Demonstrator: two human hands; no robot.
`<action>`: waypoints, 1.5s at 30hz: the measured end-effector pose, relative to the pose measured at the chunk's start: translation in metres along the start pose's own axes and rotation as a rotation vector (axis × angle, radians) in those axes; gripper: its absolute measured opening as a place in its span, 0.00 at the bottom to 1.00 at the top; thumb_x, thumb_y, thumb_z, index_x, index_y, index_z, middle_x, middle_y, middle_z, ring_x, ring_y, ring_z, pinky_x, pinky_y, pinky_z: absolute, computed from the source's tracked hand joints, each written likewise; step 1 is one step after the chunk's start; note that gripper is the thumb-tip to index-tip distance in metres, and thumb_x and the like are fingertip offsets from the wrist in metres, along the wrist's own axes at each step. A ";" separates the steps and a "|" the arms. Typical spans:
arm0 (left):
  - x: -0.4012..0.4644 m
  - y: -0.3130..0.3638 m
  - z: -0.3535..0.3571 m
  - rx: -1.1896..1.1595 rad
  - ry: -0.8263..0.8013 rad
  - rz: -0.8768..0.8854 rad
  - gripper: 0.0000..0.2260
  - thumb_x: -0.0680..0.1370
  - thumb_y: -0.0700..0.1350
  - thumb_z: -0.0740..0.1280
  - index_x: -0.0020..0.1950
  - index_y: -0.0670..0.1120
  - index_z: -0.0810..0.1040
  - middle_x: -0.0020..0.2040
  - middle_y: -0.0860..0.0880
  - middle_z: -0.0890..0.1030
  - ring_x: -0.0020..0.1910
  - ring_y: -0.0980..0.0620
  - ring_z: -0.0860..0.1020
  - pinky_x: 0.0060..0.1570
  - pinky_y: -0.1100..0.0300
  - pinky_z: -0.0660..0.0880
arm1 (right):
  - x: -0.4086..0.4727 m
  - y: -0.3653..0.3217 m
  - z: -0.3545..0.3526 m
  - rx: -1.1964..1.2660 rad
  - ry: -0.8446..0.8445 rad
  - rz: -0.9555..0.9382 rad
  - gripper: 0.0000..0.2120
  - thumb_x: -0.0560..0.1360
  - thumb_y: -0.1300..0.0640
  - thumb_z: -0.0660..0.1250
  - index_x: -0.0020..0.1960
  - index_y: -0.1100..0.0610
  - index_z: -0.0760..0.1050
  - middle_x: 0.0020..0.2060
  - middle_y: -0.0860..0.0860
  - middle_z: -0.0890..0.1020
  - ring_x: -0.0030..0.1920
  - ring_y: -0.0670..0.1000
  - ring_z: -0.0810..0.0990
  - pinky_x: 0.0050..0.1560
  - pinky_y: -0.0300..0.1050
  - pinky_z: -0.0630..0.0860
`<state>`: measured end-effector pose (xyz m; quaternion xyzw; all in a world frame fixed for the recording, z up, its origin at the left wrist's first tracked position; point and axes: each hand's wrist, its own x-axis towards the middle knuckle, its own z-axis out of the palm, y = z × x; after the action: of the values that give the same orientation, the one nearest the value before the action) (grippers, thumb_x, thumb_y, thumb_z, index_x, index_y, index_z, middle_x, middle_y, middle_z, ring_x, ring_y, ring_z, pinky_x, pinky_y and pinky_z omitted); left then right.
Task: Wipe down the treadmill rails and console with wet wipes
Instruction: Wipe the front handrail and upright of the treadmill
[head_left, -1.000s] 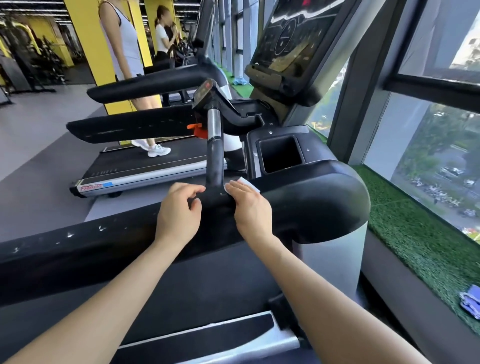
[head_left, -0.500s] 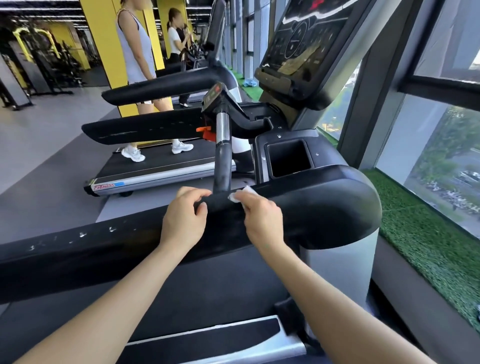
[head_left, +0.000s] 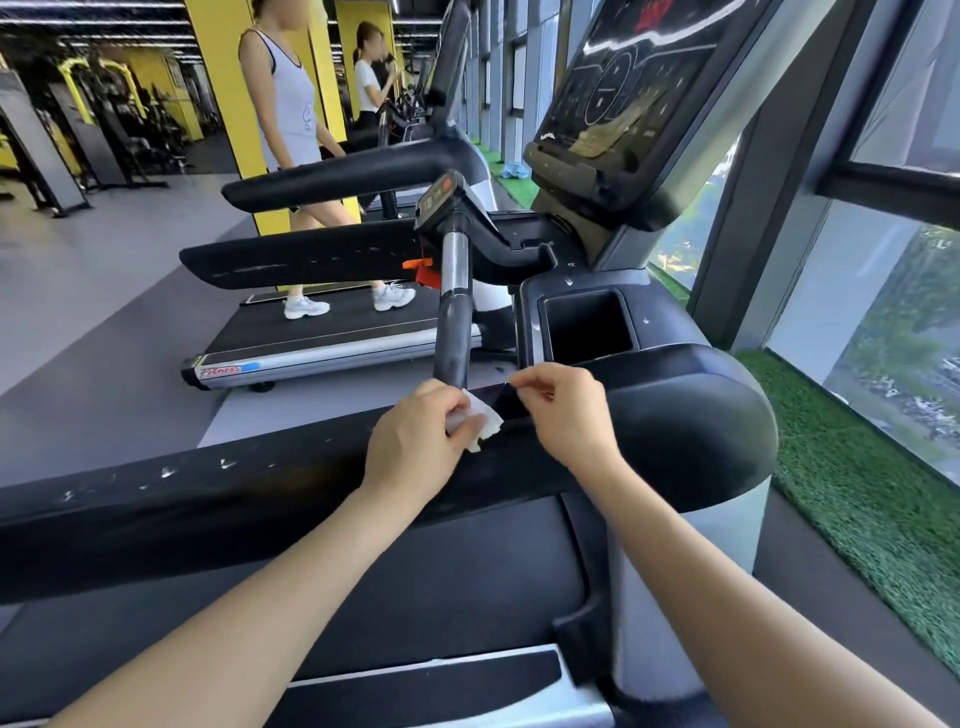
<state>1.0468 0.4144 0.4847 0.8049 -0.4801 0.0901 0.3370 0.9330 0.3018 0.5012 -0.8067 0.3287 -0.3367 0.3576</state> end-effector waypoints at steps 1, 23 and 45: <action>-0.001 0.002 0.003 0.059 -0.005 0.013 0.07 0.76 0.50 0.68 0.49 0.48 0.81 0.49 0.54 0.78 0.46 0.50 0.78 0.39 0.59 0.69 | 0.003 0.004 -0.005 -0.008 0.034 0.010 0.11 0.75 0.66 0.63 0.50 0.57 0.82 0.46 0.50 0.84 0.49 0.48 0.81 0.50 0.34 0.73; 0.043 0.014 0.013 0.121 -0.134 0.123 0.04 0.80 0.42 0.64 0.50 0.41 0.76 0.49 0.48 0.75 0.37 0.53 0.75 0.39 0.56 0.69 | 0.009 0.012 0.003 -0.084 -0.018 -0.115 0.11 0.75 0.65 0.62 0.50 0.58 0.82 0.48 0.51 0.83 0.47 0.53 0.79 0.50 0.49 0.76; 0.014 -0.037 -0.037 0.231 -0.236 0.099 0.06 0.79 0.44 0.64 0.42 0.51 0.74 0.42 0.55 0.74 0.44 0.54 0.72 0.39 0.54 0.70 | -0.005 0.004 0.020 -0.441 -0.059 -0.257 0.13 0.77 0.63 0.60 0.57 0.56 0.79 0.53 0.51 0.76 0.54 0.54 0.71 0.53 0.47 0.69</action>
<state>1.0916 0.4398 0.5025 0.8186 -0.5419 0.0662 0.1786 0.9451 0.3103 0.4859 -0.9099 0.2781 -0.2758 0.1367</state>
